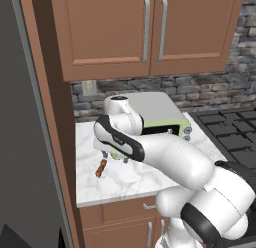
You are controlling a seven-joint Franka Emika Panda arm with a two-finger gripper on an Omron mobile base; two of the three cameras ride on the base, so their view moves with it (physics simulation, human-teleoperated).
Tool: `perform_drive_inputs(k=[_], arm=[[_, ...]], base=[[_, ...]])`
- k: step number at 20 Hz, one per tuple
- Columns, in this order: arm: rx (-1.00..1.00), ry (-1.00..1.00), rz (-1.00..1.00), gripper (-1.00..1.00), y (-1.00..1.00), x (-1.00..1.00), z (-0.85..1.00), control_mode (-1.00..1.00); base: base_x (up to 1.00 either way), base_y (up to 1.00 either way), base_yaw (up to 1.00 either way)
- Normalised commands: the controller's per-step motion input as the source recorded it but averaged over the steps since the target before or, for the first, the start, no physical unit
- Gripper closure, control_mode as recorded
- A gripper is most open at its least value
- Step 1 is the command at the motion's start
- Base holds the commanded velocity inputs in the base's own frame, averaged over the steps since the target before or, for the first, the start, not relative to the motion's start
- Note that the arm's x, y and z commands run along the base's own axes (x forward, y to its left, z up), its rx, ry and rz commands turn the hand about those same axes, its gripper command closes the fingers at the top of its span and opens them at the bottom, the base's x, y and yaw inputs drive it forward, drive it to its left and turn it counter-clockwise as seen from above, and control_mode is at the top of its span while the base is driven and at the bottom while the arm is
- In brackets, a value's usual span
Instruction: Store the kebab skewer in the freezer for long-term storage. Close the freezer door after placing the cooked food.
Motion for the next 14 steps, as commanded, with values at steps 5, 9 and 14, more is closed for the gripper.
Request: perform_drive_inputs(k=[5, 9, 14], arm=[[0.00, 0.04, 0.00, -1.00, 0.03, 0.08, -0.36, -1.00], [-0.01, 0.01, -0.02, -1.00, 0.08, 0.14, -0.40, -1.00], [-0.03, 0.00, -0.07, -1.00, 0.07, 0.22, -0.25, -1.00]], base=[[0.00, 0.00, 0.00], [0.00, 0.00, 0.00], [0.00, 0.00, 0.00]])
